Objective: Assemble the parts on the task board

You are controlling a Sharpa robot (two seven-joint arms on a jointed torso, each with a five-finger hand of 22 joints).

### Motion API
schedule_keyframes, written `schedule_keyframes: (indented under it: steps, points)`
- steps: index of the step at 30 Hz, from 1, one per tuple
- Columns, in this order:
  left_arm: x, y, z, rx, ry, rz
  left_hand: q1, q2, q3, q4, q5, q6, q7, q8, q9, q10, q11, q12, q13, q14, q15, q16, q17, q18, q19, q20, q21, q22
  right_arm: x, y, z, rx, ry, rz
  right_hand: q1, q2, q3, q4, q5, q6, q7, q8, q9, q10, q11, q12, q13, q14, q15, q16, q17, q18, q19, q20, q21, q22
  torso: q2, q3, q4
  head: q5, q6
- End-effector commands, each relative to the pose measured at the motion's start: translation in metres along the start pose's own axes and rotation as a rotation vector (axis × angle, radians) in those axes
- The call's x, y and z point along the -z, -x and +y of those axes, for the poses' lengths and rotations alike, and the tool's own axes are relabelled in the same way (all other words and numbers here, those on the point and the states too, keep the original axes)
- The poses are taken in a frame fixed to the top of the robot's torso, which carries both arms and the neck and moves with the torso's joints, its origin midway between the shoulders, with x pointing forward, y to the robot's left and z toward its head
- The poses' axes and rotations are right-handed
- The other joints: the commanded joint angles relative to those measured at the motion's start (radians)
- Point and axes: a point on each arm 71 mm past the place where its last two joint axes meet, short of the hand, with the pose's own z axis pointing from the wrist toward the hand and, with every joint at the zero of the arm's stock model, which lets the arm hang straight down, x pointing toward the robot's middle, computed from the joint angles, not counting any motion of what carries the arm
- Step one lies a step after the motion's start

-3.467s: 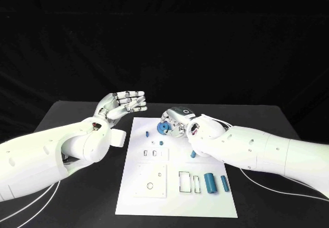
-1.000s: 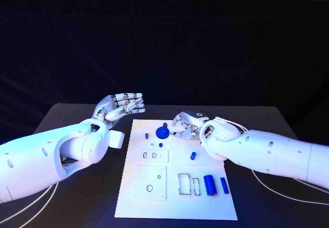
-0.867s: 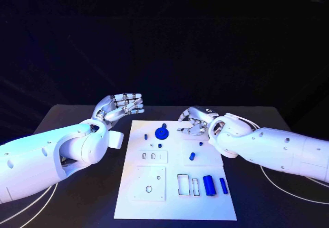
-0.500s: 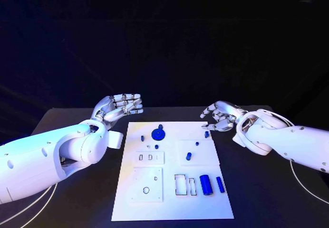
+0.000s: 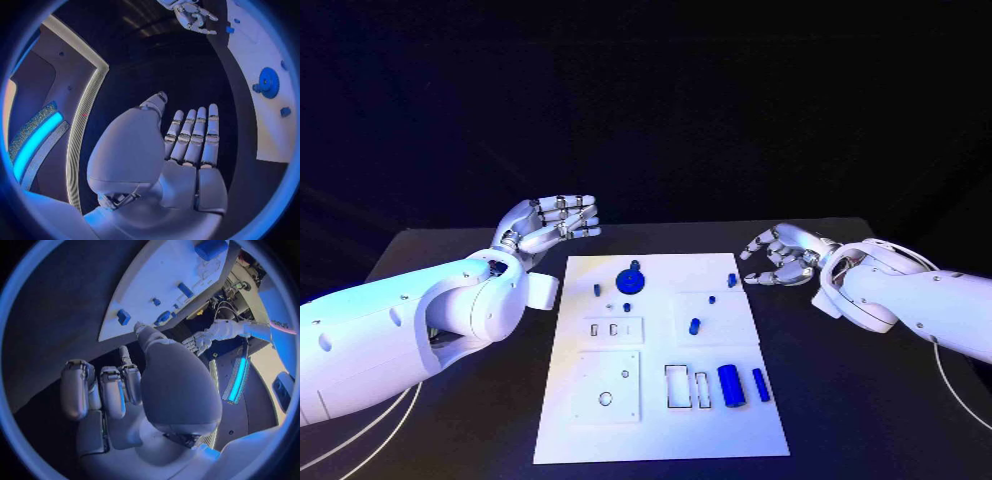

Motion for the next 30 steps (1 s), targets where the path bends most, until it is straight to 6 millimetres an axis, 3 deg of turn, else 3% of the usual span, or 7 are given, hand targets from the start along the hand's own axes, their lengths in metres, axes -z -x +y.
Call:
schedule_keyframes:
  steps: [1,8,14,30]
  points:
    - [-0.001,-0.003,-0.001,0.006,-0.011,0.022,0.007,-0.004,0.003,0.002,-0.006,-0.006,0.062,-0.005,-0.001,-0.008,0.001,-0.007,-0.001,-0.004,0.005,-0.003,0.001,0.004,-0.001,0.002,-0.002,-0.002,-0.003,-0.008,-0.001,-0.023,0.011,0.034,0.006,0.004,-0.005,-0.002,0.005,-0.006,0.004,-0.006,-0.001,-0.002,0.003,-0.001,0.133,0.106,0.0,0.004,0.262,-0.004,0.005,-0.001,0.001,0.11,0.001,-0.0047,0.0018,0.0,-0.003]
    - [-0.001,-0.003,-0.001,0.006,-0.01,0.022,0.007,-0.004,0.003,0.002,-0.006,-0.006,0.062,-0.005,-0.001,-0.008,0.001,-0.007,-0.001,-0.004,0.005,-0.003,0.001,0.004,-0.001,0.002,-0.002,-0.002,-0.008,-0.018,-0.006,-0.028,-0.02,0.031,0.001,0.009,-0.01,0.003,0.011,-0.005,0.006,-0.006,-0.002,0.002,0.006,0.003,0.137,0.106,0.003,0.004,0.263,-0.006,0.008,0.001,0.006,0.114,0.001,-0.0041,0.0031,0.0,-0.011]
    - [0.0,-0.002,-0.001,0.004,-0.009,0.022,0.007,-0.004,0.003,0.002,-0.006,-0.006,0.062,-0.005,-0.001,-0.008,0.001,-0.007,-0.001,-0.004,0.005,-0.003,0.001,0.004,-0.001,0.002,-0.002,-0.002,-0.011,-0.023,-0.008,-0.026,-0.037,0.03,-0.003,0.015,-0.011,0.007,0.016,-0.001,0.007,-0.004,-0.001,0.007,0.007,0.007,0.141,0.106,0.005,0.004,0.263,-0.006,0.01,0.003,0.008,0.116,0.001,-0.0059,0.0019,0.0,-0.014]
    - [-0.001,-0.002,0.0,0.003,-0.007,0.022,0.007,-0.004,0.003,0.002,-0.006,-0.006,0.062,-0.005,-0.001,-0.008,0.001,-0.007,-0.001,-0.004,0.005,-0.003,0.001,0.004,-0.001,0.002,-0.002,-0.002,-0.019,-0.032,-0.003,-0.028,-0.033,0.05,-0.01,0.04,0.006,0.02,0.025,0.042,-0.004,0.018,0.005,0.029,-0.002,0.028,0.161,0.106,-0.001,0.004,0.263,-0.008,0.017,0.001,0.016,0.125,-0.002,-0.006,0.002,-0.003,-0.027]
